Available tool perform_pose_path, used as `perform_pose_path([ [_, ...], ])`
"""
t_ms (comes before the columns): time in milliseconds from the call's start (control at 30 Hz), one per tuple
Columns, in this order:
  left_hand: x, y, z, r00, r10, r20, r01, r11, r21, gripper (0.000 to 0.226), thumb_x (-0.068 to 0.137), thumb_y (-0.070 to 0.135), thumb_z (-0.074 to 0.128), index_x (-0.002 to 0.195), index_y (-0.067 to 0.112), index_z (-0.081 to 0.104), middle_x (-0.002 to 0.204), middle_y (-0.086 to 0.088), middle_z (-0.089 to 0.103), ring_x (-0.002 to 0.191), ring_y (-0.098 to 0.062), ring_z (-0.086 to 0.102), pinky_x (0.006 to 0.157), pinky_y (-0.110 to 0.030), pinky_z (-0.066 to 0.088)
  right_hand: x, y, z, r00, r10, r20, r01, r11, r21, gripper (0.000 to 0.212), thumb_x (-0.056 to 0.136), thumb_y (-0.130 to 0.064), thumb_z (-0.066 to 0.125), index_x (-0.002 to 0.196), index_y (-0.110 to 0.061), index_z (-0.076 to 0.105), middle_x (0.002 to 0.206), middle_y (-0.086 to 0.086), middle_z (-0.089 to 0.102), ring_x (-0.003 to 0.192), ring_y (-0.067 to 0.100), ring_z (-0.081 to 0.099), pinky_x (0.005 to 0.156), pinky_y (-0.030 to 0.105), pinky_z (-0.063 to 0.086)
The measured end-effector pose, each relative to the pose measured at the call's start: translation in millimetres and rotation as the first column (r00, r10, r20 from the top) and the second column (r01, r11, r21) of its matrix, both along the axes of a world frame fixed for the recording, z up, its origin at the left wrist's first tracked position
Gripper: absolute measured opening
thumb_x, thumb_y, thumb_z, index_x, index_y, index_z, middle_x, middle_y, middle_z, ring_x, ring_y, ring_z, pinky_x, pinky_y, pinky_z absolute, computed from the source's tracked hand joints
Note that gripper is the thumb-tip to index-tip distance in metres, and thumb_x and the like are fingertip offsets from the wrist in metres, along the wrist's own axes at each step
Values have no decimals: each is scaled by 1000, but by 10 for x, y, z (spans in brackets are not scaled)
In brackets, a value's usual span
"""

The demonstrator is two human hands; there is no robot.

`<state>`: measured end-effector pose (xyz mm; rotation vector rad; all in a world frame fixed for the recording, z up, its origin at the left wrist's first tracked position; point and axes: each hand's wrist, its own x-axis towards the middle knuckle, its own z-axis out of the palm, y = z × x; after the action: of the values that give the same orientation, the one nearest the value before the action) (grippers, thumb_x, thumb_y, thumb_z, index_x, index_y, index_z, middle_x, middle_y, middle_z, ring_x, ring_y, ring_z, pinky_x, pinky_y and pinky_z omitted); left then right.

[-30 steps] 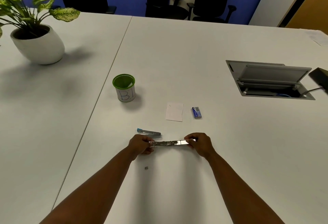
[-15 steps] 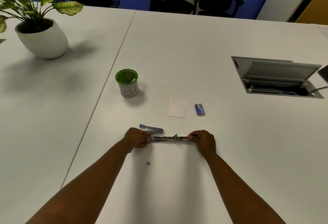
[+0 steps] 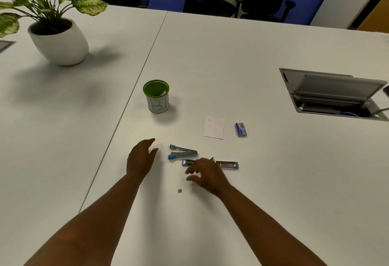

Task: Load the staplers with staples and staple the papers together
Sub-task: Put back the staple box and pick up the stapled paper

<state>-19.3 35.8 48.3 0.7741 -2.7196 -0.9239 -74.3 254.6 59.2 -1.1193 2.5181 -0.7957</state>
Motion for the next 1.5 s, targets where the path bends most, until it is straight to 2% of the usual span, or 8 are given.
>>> perform_pose_path([
  [133, 57, -122, -119, 965, -94, 246, 105, 994, -34, 59, 92, 33, 51, 143, 12, 31, 153, -8, 28, 144, -23, 19, 115, -38, 21, 133, -159, -6, 983, 149, 112, -172, 955, 240, 31, 82, -35, 65, 108, -20, 66, 110, 2, 64, 107, 18, 52, 83, 30, 39],
  [333, 19, -215, -178, 825, -193, 532, 262, 963, -56, 92, 86, 53, 51, 149, 16, -5, 157, -4, -13, 146, -25, -10, 116, -48, 4, 212, -271, -57, 980, 165, 115, -190, 946, 261, 22, 87, -23, 58, 105, -15, 67, 109, 5, 62, 107, 22, 51, 77, 29, 35],
  [533, 53, -341, -302, 843, -236, 483, 330, 936, -119, 103, 76, 74, 39, 148, 17, -8, 157, -3, -15, 146, -23, -11, 117, -48, -2, 1, -404, 48, 990, -51, 130, 49, 999, 20, 16, 84, -27, 64, 93, -17, 72, 95, 3, 68, 89, 17, 61, 77, 27, 42],
  [667, 88, -368, -411, 905, -232, 357, 306, 937, -168, 134, 42, 96, -12, 149, 17, 5, 158, 1, -5, 146, -20, -4, 117, -43, -1, -247, -579, 171, 975, -154, 158, 168, 982, -83, 11, 80, -21, 67, 87, -15, 73, 86, 0, 66, 74, 8, 54, 75, 27, 42],
  [867, 131, -360, -533, 948, -223, 229, 279, 928, -248, 106, 71, 84, -2, 147, 14, 23, 156, -1, 15, 145, -19, 11, 115, -37, -4, -626, -917, 300, 973, -201, 114, 218, 961, -169, 11, 79, -18, 70, 86, -10, 73, 89, 7, 70, 68, 11, 57, 73, 27, 47],
  [1033, 137, -342, -522, 958, -202, 202, 254, 926, -279, 78, 89, 64, 8, 144, 14, 31, 152, -4, 27, 141, -19, 20, 113, -31, -8, -967, -1316, 430, 959, -274, 72, 283, 928, -243, 14, 79, -14, 71, 90, -7, 72, 92, 10, 70, 69, 11, 56, 64, 8, 40],
  [1233, 124, -337, -523, 965, -178, 192, 234, 917, -324, 62, 86, 44, 34, 139, 13, 39, 147, -7, 40, 137, -18, 21, 113, -35, 0, -1339, -1835, 574, 911, -406, 79, 408, 852, -328, 10, 80, -14, 68, 89, -10, 71, 94, 10, 69, 78, 21, 64, 77, 33, 53],
  [1500, 109, -331, -594, 969, -172, 178, 227, 903, -364, 62, 86, 43, 35, 141, 14, 35, 149, -5, 36, 139, -17, 19, 114, -37, 3, -1521, -2174, 537, 885, -462, 65, 466, 868, -169, 18, 86, -19, 60, 101, -18, 69, 114, 4, 65, 107, 21, 58, 84, 26, 41],
])
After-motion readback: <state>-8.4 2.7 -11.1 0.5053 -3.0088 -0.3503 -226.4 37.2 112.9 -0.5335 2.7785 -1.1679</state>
